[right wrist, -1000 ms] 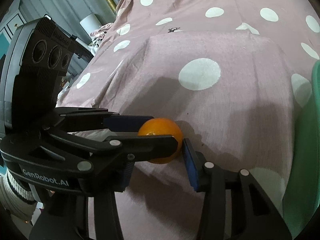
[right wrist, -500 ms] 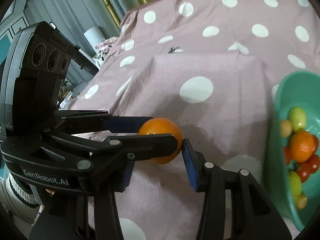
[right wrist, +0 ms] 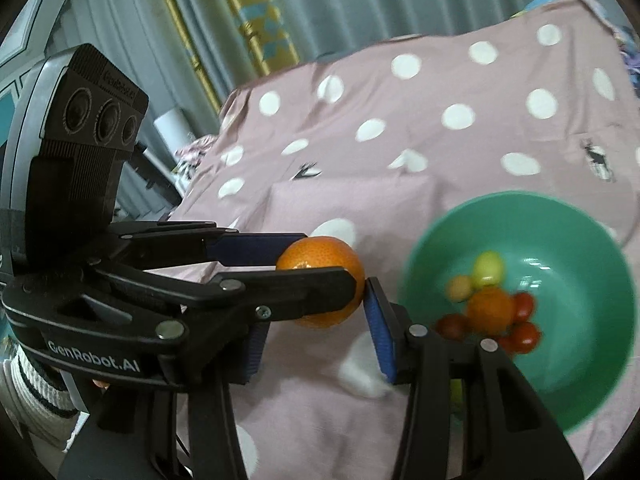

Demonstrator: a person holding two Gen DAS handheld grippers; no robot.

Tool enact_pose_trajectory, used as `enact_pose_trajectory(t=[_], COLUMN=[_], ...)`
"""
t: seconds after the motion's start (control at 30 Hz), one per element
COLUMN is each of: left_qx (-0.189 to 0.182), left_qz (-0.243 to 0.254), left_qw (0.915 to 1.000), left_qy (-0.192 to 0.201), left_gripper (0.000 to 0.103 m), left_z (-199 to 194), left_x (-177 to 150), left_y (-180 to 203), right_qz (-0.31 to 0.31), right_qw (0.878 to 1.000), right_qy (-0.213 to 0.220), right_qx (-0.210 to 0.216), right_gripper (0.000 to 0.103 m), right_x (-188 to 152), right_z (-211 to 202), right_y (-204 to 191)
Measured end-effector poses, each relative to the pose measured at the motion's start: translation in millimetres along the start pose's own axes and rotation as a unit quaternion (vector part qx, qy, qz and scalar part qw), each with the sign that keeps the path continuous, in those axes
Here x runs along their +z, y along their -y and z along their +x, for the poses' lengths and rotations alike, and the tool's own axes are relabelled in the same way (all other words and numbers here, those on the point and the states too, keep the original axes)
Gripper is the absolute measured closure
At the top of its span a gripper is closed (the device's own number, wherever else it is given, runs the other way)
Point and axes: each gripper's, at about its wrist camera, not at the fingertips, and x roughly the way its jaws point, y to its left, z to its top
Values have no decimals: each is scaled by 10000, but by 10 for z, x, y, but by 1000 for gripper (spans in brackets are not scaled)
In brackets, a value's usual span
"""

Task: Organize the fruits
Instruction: 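Carry the held orange with the right tool over the green bowl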

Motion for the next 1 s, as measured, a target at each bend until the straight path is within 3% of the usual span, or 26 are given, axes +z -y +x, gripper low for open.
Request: enact_pose_trajectory(t=[0.27, 0.47, 1.0], left_qx=[-137, -185, -375], left_qz=[509, 744, 619], left_qw=[9985, 9961, 9944], left_qy=[-169, -442, -774], left_gripper=[55, 55, 55], left_z=[273, 583, 952], left_x=[209, 249, 223], left_y=[448, 696, 727], right_qz=[361, 741, 940], right_qw=[9983, 9958, 9933], right_qy=[337, 341, 33], right_qx=[-310, -409, -675], right_gripper=[57, 57, 57], right_x=[-58, -193, -339], right_z=[-348, -388, -319], right_y=[386, 650, 898])
